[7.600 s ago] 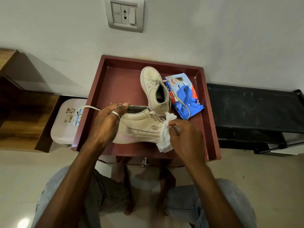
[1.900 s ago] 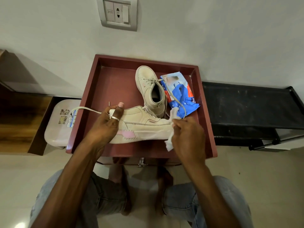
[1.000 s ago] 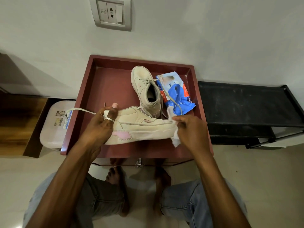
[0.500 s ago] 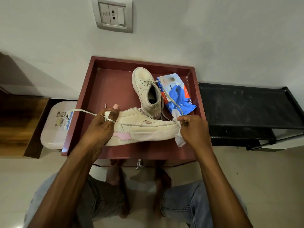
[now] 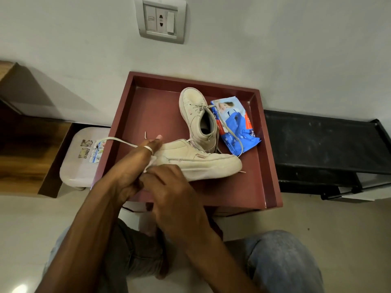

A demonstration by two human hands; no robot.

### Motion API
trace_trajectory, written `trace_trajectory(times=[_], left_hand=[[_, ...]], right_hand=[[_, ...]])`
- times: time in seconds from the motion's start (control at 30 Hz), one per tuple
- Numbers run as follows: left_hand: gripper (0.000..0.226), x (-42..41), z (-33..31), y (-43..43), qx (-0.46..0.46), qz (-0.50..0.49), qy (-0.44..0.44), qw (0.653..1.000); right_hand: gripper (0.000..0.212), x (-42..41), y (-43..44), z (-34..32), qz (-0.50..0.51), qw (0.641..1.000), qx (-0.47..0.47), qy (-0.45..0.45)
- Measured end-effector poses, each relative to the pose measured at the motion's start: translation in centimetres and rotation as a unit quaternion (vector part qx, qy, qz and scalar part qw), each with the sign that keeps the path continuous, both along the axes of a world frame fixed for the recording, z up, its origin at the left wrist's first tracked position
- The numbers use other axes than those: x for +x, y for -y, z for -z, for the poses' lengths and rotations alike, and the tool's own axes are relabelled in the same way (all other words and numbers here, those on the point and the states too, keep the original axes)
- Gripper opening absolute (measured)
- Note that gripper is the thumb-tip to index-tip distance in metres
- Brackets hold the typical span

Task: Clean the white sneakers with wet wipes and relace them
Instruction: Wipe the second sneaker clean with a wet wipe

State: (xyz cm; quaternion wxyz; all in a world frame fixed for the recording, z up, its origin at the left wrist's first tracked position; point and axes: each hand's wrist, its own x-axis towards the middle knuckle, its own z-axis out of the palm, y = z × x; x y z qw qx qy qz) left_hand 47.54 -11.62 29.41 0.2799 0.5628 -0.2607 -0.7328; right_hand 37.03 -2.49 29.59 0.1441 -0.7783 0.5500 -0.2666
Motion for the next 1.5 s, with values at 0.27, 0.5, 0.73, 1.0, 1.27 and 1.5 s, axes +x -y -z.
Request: trace_trajectory(times=[0.27, 0.5, 0.73, 1.0, 1.27, 1.5], left_hand=[[0.036, -0.5, -0.4, 0.3, 0.033, -0.002, -0.025, 0.999], [0.034, -0.3, -0.1, 0.4, 0.031, 0.007, -0.007, 0.999], [0.032, -0.5, -0.3, 0.3, 0.037, -0.007, -0.017, 0.999], [0.034, -0.7, -0.5, 0.3, 0.023, -0.011, 0.007, 1.000], [0.041, -0.7, -0.7, 0.4, 0.020, -0.016, 0.020, 0.999], [0.042, -0.7, -0.5, 0.4, 0.018, -0.005, 0.018, 1.000]], right_hand=[[0.034, -3.1, 0.9, 0.5, -0.018, 0.999, -0.035, -0.021], [0.033, -3.0, 1.2, 0.4, 0.037, 0.998, -0.048, 0.023], [0.032, -2.2, 1.4, 0.5, -0.037, 0.999, -0.024, -0.021], [0.034, -2.9, 1.1, 0.5, 0.024, 0.998, -0.037, 0.039], [0.026, -7.0, 2.0, 1.4, 0.048, 0.998, -0.044, 0.027], [0.031, -3.3, 1.4, 0.4, 0.014, 0.998, -0.045, 0.037]])
